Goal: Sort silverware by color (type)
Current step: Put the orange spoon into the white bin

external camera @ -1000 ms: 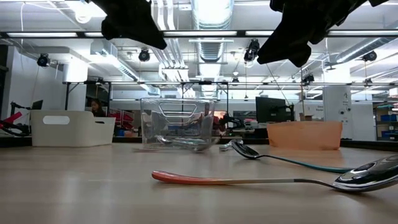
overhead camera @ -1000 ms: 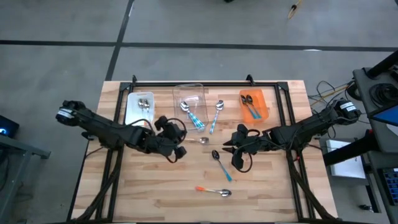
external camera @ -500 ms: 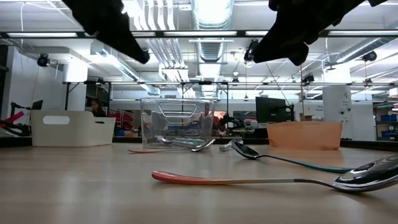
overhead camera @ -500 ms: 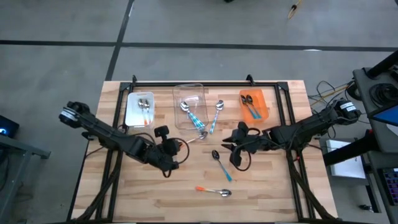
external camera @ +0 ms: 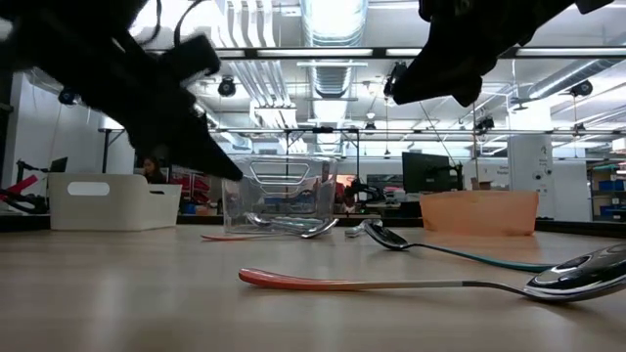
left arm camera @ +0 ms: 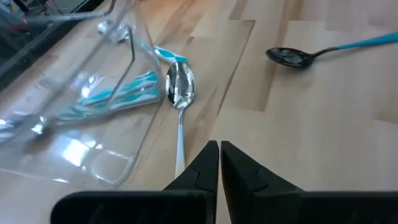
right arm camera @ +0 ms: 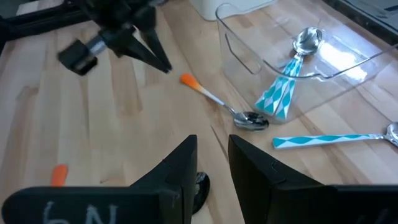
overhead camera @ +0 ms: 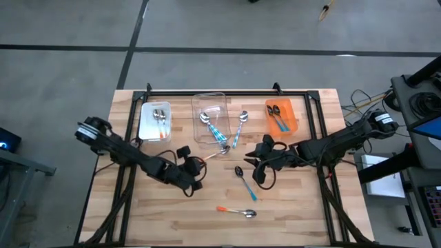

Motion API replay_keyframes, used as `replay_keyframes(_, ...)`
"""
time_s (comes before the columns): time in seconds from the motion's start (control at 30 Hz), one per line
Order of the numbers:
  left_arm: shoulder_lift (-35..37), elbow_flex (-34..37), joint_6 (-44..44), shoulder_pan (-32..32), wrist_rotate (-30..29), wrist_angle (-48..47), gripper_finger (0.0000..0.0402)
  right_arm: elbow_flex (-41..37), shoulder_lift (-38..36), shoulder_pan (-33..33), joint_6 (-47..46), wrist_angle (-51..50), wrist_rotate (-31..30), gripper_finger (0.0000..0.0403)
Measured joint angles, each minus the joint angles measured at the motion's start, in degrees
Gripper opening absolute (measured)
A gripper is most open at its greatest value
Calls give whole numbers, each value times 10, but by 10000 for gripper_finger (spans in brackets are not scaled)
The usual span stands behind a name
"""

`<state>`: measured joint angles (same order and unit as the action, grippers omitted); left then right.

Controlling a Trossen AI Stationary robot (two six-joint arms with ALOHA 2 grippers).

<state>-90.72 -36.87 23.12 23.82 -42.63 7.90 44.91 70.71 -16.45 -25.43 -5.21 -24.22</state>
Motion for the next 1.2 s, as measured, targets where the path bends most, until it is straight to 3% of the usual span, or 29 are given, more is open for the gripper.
replay_keyframes(0.27, -84, 23, 1, -30, -3, 134, 27, 0, 0, 2, 2, 0, -1, 71)
replay_keyframes(0.53, -147, -3, 3, -50, -15, 146, 121, 0, 0, 14, 7, 0, -3, 69)
replay_keyframes(0.63, -155, -4, 3, -57, -39, 146, 159, 0, 0, 19, 7, -1, -3, 69)
replay_keyframes(0.77, -158, 6, 3, -67, -30, 147, 191, 0, 0, 22, 14, 0, -4, 68)
replay_keyframes(0.93, -158, 11, 3, -71, -15, 156, 194, 0, 0, 25, 23, 0, -4, 70)
replay_keyframes(1.2, -156, 10, 39, -82, 83, 166, 177, 0, 0, 26, 25, 0, -5, 70)
